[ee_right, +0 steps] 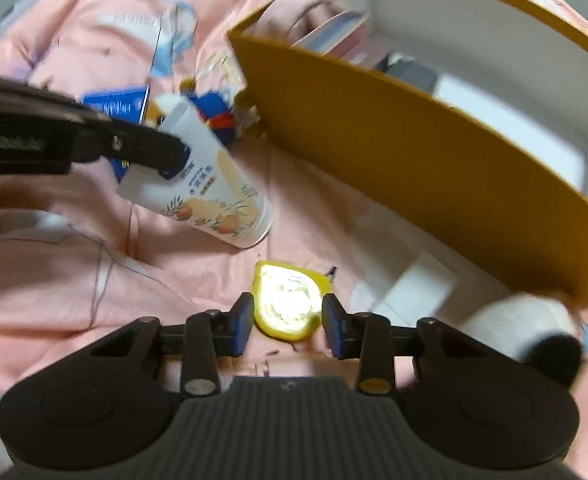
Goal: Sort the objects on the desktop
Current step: 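Grasp the yellow tape measure with the right tool while the left tool holds the card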
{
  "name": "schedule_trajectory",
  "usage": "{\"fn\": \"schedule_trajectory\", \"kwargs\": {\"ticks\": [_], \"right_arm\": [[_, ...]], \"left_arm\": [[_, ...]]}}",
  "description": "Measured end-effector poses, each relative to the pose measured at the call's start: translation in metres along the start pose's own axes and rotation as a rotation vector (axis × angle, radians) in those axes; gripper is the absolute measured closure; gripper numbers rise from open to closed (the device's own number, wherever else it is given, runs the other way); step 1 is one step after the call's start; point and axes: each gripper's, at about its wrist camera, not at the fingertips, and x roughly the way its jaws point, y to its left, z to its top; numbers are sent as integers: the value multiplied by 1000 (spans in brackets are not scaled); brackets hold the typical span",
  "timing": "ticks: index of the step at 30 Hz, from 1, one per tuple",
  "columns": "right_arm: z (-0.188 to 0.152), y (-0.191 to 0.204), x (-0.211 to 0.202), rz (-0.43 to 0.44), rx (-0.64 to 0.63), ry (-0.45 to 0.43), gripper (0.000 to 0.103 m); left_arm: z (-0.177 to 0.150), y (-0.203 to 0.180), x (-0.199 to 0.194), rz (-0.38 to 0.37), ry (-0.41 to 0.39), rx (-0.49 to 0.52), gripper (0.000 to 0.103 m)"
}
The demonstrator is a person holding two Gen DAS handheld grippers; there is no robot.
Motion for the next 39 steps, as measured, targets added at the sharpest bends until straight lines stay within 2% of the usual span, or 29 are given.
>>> {"fn": "schedule_trajectory", "kwargs": {"ticks": [4,7,12,17,21,22,28,33,39], "right_arm": [[7,4,18,0,-2,48,61],[8,8,26,-44,-22,61,54],[10,19,36,-92,-54,75,47],[9,35,54,-178,-116,104,44],[8,32,49,-178,-95,88,50],[6,28,45,-171,-75,78,62],[-1,0,16,-119,60,23,81],[-7,-25,11,-37,205,17,82],[-1,-23,14,-43,249,-8,82]], "left_arm": [[0,6,2,-15,4,-22,100],[0,8,3,-35,2,-34,100],[1,10,5,-52,-2,-47,100],[2,12,5,-53,0,-59,100],[1,14,5,-48,0,-66,100],[1,14,4,-48,-1,-68,100],[1,13,5,-50,2,-61,100],[3,9,9,-54,-1,-48,99],[3,4,10,-48,-5,-20,98]]}}
